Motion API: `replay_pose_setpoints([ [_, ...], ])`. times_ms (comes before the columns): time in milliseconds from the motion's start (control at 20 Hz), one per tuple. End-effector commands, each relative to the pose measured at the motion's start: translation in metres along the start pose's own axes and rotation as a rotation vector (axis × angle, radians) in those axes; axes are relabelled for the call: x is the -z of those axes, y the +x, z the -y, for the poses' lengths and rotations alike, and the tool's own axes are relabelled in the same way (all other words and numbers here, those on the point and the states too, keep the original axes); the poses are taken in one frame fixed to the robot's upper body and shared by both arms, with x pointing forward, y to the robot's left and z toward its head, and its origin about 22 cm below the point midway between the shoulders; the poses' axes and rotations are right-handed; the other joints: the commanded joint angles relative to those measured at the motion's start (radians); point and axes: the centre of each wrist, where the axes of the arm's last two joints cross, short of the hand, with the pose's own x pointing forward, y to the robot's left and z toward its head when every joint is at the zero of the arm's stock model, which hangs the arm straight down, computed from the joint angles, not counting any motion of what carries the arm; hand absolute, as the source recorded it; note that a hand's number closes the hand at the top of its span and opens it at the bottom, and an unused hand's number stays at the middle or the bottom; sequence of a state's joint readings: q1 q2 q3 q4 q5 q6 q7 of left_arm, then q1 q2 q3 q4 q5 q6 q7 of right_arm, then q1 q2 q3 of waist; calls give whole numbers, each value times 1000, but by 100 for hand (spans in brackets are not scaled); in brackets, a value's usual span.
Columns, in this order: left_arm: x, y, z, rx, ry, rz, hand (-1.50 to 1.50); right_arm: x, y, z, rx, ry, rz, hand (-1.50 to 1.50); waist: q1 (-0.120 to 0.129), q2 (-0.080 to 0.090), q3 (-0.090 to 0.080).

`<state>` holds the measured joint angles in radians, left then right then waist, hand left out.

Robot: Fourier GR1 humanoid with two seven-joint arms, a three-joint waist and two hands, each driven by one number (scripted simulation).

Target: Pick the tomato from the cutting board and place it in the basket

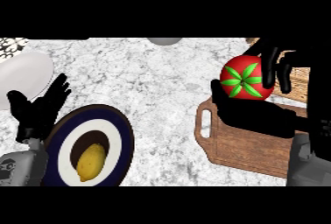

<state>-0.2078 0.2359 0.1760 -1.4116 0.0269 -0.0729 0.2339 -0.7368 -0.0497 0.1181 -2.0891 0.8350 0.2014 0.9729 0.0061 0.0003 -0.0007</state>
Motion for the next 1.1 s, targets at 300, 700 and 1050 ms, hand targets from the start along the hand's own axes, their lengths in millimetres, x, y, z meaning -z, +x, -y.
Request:
replay_pose_setpoints([
  [300, 0, 1, 7, 5, 0, -3, 0, 82, -42, 32, -186, -138, -142, 150, 0, 0, 1],
  [700, 7, -2, 4, -9, 1, 6, 0, 103, -120, 40, -194, -135, -155, 150, -4, 2, 1],
  [1050, 0, 13, -14, 1, 0, 11, 0, 125, -175, 46, -170, -145, -172, 150, 3, 1, 1],
])
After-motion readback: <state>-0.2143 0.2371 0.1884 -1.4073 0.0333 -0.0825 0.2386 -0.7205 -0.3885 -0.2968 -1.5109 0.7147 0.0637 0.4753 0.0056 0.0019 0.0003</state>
